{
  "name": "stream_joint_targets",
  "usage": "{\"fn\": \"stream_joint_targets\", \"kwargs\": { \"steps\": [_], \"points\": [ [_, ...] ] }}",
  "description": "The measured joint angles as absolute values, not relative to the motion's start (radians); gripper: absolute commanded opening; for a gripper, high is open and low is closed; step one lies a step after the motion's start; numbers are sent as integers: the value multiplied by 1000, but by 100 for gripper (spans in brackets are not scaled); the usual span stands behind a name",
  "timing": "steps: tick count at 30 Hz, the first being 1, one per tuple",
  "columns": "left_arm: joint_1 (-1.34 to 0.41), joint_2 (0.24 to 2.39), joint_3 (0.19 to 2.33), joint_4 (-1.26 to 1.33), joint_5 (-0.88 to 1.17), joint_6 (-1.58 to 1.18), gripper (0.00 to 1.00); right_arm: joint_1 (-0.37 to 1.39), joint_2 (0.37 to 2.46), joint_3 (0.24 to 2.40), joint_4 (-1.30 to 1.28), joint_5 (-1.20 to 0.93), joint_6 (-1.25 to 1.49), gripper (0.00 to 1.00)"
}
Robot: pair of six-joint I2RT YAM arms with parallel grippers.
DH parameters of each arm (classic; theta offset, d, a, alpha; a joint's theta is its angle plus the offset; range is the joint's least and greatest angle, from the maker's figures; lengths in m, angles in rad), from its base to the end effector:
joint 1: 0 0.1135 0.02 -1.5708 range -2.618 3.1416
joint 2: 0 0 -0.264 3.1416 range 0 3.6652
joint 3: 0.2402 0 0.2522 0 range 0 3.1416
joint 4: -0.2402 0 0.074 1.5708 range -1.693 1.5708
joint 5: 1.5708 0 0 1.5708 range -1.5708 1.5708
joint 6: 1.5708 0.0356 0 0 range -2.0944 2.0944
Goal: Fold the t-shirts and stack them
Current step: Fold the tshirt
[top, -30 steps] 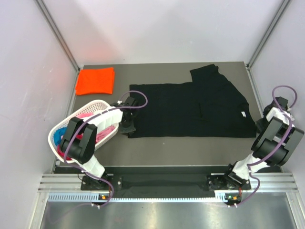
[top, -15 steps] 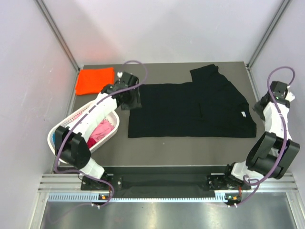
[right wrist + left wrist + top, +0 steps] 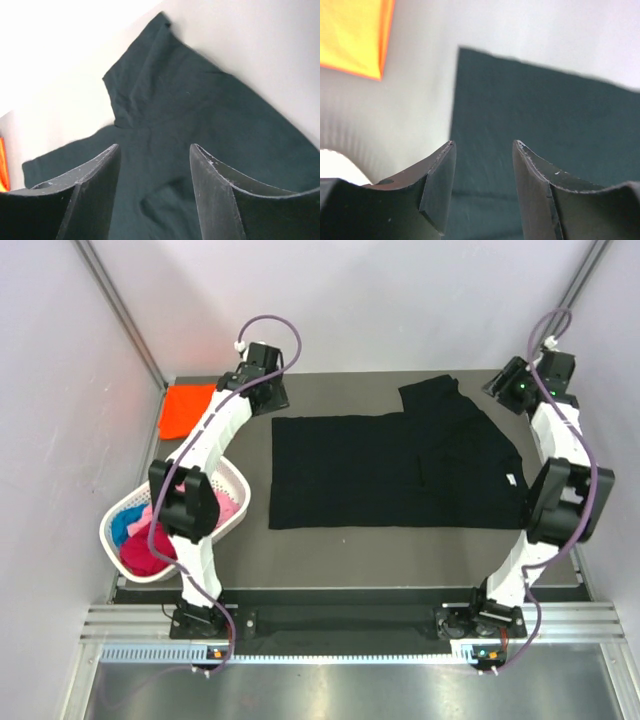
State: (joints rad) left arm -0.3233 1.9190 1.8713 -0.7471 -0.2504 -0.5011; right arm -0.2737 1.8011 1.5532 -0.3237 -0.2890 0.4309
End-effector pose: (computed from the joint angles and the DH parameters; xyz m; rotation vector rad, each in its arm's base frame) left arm 0.4139 -0.1294 0.3325 -0.3268 2.3141 -0.1130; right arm 0.4104 -0.1047 0.3101 0.5777 2.0629 0.4013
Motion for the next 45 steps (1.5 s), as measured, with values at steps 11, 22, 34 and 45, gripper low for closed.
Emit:
{"fn": "stream_joint_targets", "kwargs": {
  "steps": [11, 22, 34, 45],
  "points": [
    [-209, 2178, 1977, -651, -245, -501, 54, -242, 2293, 1897, -154, -410, 510, 62],
    [-202, 2393, 2063, -554, -207, -496, 56, -192, 2612, 2235, 25, -360, 607, 69],
    [-178, 2464, 2114, -484, -182, -507, 56, -139, 2677, 2295, 67, -250, 632, 70],
    [-178, 2466, 2101, -458, -167, -498, 44, -138, 2711, 2306, 50, -225, 632, 64]
  ]
}}
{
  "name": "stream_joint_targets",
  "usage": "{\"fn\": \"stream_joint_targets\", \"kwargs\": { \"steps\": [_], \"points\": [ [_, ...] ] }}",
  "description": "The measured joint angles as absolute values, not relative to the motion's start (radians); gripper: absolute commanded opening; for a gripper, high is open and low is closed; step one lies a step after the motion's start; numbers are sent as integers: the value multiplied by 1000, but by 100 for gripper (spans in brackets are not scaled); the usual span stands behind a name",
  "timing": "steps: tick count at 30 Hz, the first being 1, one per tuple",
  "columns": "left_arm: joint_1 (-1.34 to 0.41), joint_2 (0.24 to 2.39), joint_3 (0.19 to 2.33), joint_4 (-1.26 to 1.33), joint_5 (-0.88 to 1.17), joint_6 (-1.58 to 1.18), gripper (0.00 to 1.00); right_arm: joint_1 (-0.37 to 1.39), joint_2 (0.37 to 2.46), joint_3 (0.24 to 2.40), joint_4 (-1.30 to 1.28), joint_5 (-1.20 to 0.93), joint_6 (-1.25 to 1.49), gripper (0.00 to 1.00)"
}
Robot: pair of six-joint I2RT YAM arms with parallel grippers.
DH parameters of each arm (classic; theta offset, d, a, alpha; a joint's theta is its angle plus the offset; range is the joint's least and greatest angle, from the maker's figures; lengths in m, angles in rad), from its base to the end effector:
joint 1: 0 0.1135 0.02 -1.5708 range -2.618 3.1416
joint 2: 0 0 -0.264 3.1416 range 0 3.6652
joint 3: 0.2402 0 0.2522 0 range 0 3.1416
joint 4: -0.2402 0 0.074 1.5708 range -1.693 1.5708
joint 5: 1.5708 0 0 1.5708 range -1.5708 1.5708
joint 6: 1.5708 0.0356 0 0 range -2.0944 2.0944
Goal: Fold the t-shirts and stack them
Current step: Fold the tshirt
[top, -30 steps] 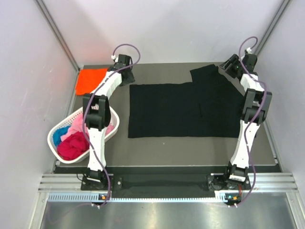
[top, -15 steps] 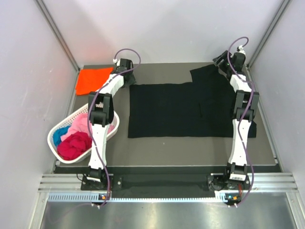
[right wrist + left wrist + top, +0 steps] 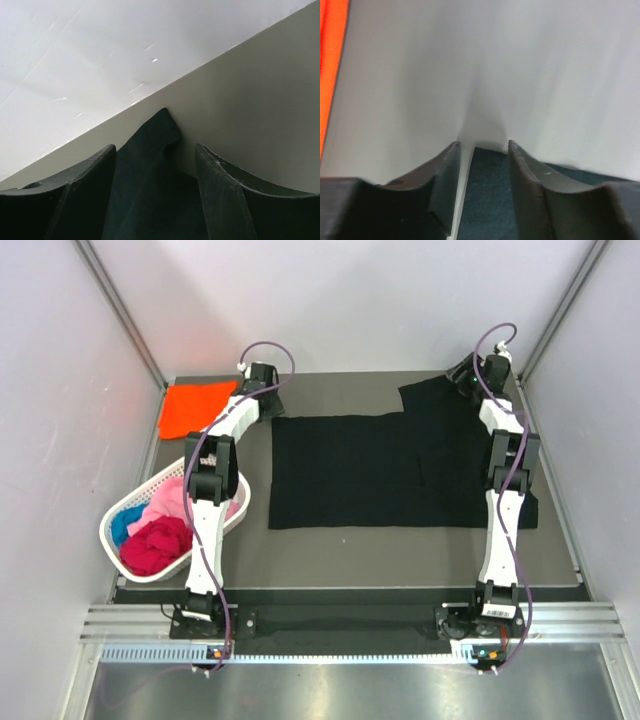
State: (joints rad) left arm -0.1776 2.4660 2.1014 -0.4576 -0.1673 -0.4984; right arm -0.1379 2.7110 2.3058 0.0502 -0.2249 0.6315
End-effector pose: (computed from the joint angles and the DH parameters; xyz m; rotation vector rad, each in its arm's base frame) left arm 0.5429 -0.0914 0.1674 -0.4575 2.3371 -0.1218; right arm 0.6059 -0.0761 0.1445 0.5895 1.8640 0.5447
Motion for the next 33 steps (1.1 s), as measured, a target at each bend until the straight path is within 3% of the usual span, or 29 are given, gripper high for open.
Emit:
{"fn": "stream_joint_targets", "kwargs": {
  "steps": [9, 12, 13, 17, 18, 33],
  "points": [
    [-177, 2466, 2083, -414, -112, -496, 14, -138, 2711, 2306, 48, -240, 629, 57],
    [-178, 2466, 2083, -415, -91, -496, 0, -139, 2711, 2306, 51, -251, 628, 45],
    [-178, 2466, 2082, -415, -86, -495, 0, -140, 2711, 2306, 53, -256, 628, 35],
    [-178, 2466, 2081, -414, -61, -491, 0, -147, 2711, 2306, 63, -274, 632, 12],
    [-178, 2466, 2081, -414, -53, -491, 0, -150, 2711, 2306, 67, -282, 637, 0],
    [-178, 2453, 2094, -465, -42, -469, 0, -208, 2621, 2155, 100, -319, 621, 0]
  ]
}}
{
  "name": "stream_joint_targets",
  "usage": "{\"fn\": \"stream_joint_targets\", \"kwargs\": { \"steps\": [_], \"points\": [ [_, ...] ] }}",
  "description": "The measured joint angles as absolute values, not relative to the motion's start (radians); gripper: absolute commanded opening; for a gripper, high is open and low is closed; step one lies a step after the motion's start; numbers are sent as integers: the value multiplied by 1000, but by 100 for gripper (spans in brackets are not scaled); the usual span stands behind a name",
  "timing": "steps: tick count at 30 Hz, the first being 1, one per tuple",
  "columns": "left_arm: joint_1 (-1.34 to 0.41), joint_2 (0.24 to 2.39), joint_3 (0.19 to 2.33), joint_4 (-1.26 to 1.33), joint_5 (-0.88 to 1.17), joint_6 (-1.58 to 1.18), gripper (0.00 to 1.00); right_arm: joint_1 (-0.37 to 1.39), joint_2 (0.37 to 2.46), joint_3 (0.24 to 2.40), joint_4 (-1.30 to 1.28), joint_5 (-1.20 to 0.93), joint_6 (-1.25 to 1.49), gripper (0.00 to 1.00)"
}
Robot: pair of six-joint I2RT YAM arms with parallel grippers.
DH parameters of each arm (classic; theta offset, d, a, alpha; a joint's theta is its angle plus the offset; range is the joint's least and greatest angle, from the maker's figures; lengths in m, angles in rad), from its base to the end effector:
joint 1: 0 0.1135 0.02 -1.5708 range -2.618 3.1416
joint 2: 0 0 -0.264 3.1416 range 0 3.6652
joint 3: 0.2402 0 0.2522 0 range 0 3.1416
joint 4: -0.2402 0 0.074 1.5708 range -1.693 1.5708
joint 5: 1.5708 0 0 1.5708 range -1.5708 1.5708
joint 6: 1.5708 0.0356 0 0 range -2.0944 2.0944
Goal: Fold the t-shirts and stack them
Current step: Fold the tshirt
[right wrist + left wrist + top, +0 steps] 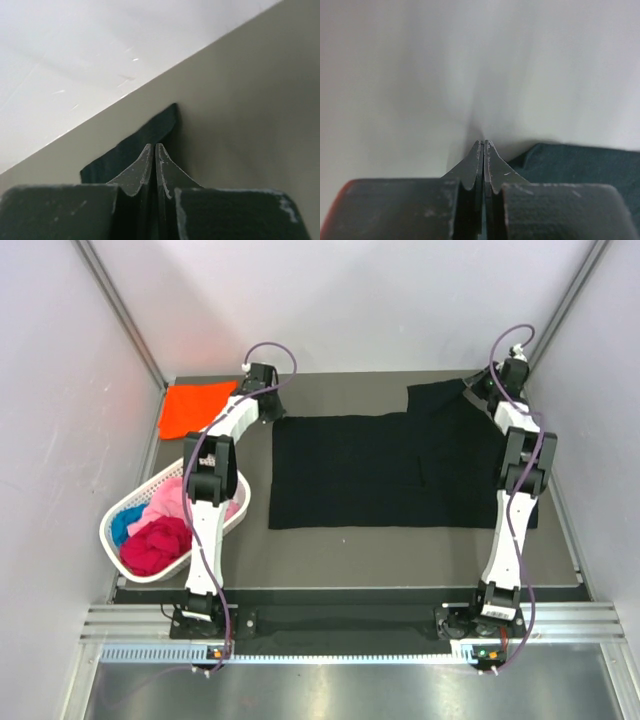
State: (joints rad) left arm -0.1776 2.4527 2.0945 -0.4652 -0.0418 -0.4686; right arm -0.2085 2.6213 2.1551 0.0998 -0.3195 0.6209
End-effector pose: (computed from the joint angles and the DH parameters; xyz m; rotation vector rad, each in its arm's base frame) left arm 0.5404 -0.0955 0.1713 -0.3687 2.3800 -0.2521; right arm 0.5849 -0.1123 0.1496 0.5881 1.8719 0.5820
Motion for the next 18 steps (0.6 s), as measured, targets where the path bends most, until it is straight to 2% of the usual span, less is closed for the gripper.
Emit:
{"fn": "stream_joint_targets", "kwargs": {
  "steps": [18],
  "points": [
    [-178, 2302, 1953, -457, -40, -461, 0, -220, 2298, 1803, 203, -365, 508, 0]
  ]
}}
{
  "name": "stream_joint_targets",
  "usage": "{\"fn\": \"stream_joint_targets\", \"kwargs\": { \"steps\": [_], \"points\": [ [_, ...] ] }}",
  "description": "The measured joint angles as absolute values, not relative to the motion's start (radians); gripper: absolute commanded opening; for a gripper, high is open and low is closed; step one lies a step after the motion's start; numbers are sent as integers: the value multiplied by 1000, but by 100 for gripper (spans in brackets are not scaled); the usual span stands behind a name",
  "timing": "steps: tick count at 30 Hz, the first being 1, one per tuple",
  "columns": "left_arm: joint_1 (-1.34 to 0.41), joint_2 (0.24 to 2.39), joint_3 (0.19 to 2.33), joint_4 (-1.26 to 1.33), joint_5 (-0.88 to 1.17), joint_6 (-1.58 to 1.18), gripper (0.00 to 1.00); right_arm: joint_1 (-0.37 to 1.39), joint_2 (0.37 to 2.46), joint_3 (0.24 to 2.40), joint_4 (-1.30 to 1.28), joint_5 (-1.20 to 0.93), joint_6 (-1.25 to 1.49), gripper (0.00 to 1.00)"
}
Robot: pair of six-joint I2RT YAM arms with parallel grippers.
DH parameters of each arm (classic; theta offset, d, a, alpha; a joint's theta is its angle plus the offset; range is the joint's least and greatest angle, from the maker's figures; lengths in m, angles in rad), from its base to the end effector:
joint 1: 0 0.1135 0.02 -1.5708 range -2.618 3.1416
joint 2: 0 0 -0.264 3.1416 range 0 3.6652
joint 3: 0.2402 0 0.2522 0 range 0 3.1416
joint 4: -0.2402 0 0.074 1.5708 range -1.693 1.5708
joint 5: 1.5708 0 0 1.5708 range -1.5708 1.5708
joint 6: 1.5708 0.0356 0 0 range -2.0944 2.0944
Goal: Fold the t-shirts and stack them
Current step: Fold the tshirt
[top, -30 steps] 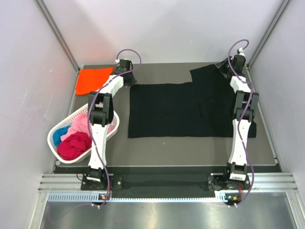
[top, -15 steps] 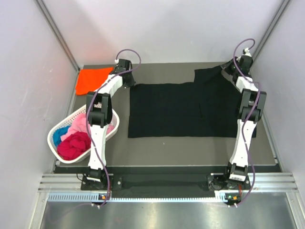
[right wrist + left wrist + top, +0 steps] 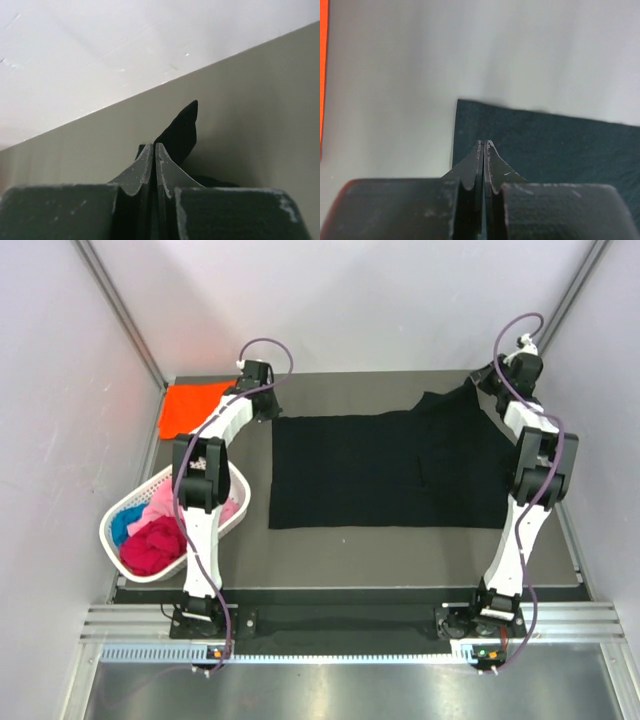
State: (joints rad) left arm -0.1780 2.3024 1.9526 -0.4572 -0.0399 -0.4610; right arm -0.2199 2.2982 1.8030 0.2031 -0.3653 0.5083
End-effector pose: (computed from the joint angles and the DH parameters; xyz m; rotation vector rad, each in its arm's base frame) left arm 0.5148 -0.0912 0.2032 -0.3563 2.3656 -0.2565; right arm 0.5320 -0.1059 0.2162 0.4237 1.8293 0.5388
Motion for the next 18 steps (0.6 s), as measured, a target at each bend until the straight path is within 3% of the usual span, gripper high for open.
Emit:
{"fn": "stream_joint_targets", "kwargs": {
  "steps": [3, 4, 7, 10, 18],
  "points": [
    [-178, 2289, 1932, -458, -44, -456, 0, -226, 2235, 1719, 226, -364, 505, 0],
    [-179, 2290, 1933, -463, -52, -452, 11, -229, 2222, 1700, 236, -364, 505, 0],
    [-179, 2315, 1984, -506, -97, -439, 30, -236, 2211, 1676, 264, -368, 509, 0],
    [-179, 2349, 2039, -504, -129, -437, 39, -238, 2211, 1652, 286, -371, 521, 0],
    [-179, 2429, 2049, -485, -157, -418, 40, -237, 2211, 1642, 312, -384, 535, 0]
  ]
}}
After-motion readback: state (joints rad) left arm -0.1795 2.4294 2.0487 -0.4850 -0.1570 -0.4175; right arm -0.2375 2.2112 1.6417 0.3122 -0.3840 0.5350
